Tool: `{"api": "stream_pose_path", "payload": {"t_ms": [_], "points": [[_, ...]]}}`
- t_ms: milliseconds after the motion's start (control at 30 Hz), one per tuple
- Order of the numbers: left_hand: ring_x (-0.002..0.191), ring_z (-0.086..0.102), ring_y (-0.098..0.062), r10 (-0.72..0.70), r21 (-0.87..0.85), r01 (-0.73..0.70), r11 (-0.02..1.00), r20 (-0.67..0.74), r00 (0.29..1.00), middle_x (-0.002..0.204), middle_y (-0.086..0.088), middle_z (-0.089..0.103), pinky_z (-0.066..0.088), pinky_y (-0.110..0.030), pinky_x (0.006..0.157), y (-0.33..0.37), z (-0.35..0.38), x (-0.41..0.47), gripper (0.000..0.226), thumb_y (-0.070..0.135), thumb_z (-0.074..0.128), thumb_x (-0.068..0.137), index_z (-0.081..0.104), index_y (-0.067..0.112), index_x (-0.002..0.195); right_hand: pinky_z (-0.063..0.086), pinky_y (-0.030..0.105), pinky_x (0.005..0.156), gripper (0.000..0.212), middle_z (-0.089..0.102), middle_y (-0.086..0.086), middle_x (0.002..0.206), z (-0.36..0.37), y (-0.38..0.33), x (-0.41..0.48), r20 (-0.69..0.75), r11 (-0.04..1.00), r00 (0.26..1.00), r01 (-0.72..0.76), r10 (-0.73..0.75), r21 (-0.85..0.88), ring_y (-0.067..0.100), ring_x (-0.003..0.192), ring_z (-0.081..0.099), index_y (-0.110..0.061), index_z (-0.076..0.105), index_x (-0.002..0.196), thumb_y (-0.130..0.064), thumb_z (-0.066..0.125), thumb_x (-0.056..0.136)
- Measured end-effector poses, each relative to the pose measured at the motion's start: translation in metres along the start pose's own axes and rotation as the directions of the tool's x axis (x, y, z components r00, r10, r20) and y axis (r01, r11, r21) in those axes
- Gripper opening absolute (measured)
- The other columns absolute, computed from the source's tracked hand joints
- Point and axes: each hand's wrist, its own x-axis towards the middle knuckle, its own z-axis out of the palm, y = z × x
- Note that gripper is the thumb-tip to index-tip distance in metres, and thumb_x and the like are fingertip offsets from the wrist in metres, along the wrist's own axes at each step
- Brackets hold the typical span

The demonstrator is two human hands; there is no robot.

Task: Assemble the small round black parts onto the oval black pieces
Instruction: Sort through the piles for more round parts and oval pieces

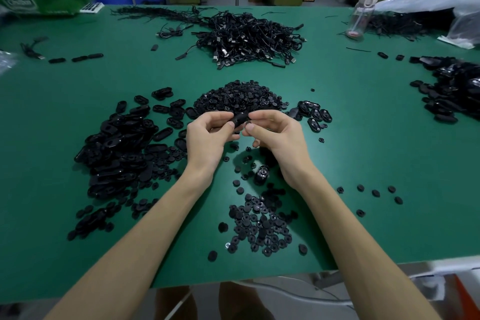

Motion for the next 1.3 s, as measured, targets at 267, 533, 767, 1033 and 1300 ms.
{"api": "stream_pose_path", "payload": {"t_ms": [267, 533, 767, 1033, 1300], "points": [[0.088, 0.077, -0.019, 0.032, 0.001, -0.032, 0.999, 0.022, 0.999, 0.099, -0.008, 0.077, 0.062, -0.027, 0.074, -0.0023, 0.0003, 0.0000, 0.016, 0.001, 0.072, 0.093, 0.075, 0.006, 0.108, 0.058, 0.030, 0.073, 0.015, 0.079, 0.005, 0.091, -0.0026, -0.0004, -0.0008, 0.000, 1.000, 1.000, 0.023, -0.023, -0.015, 0.016, 0.090, 0.074, -0.009, 0.077, 0.108, -0.005, 0.069, 0.096], [0.089, 0.077, -0.016, 0.071, 0.053, -0.073, 0.996, 0.044, 0.997, 0.099, -0.006, 0.077, 0.064, -0.032, 0.076, -0.0034, 0.0006, -0.0001, 0.017, -0.001, 0.072, 0.093, 0.075, 0.006, 0.108, 0.061, 0.034, 0.073, 0.012, 0.077, 0.005, 0.088, 0.0018, 0.0028, -0.0001, -0.102, 0.958, 0.988, 0.081, -0.113, -0.274, 0.016, 0.083, 0.075, -0.008, 0.070, 0.107, -0.004, 0.070, 0.095], [0.092, 0.075, -0.010, 0.179, 0.236, -0.205, 0.950, 0.125, 0.976, 0.098, 0.004, 0.078, 0.064, -0.037, 0.084, -0.0033, 0.0049, -0.0045, 0.019, 0.006, 0.076, 0.091, 0.077, 0.011, 0.110, 0.053, 0.021, 0.079, 0.009, 0.074, -0.005, 0.091, 0.0047, 0.0039, -0.0029, -0.032, 0.749, 0.959, 0.198, -0.281, -0.632, 0.007, 0.085, 0.067, -0.014, 0.075, 0.098, -0.008, 0.069, 0.095], [0.088, 0.076, -0.007, 0.184, 0.248, -0.220, 0.943, 0.163, 0.969, 0.096, 0.004, 0.078, 0.064, -0.031, 0.077, -0.0022, 0.0061, -0.0068, 0.020, 0.005, 0.076, 0.092, 0.077, 0.009, 0.111, 0.049, 0.016, 0.078, 0.007, 0.070, 0.000, 0.094, 0.0049, 0.0037, -0.0028, -0.038, 0.700, 0.937, 0.231, -0.346, -0.676, 0.011, 0.086, 0.065, -0.014, 0.074, 0.096, -0.008, 0.069, 0.095], [0.091, 0.077, -0.013, 0.143, 0.181, -0.172, 0.968, 0.163, 0.976, 0.100, -0.003, 0.078, 0.065, -0.034, 0.076, -0.0033, 0.0057, -0.0048, 0.021, 0.001, 0.075, 0.091, 0.076, 0.005, 0.111, 0.054, 0.029, 0.078, 0.004, 0.072, -0.003, 0.091, 0.0058, 0.0063, -0.0026, -0.051, 0.716, 0.938, 0.226, -0.344, -0.660, 0.011, 0.085, 0.067, -0.014, 0.071, 0.097, -0.011, 0.068, 0.096]]}}
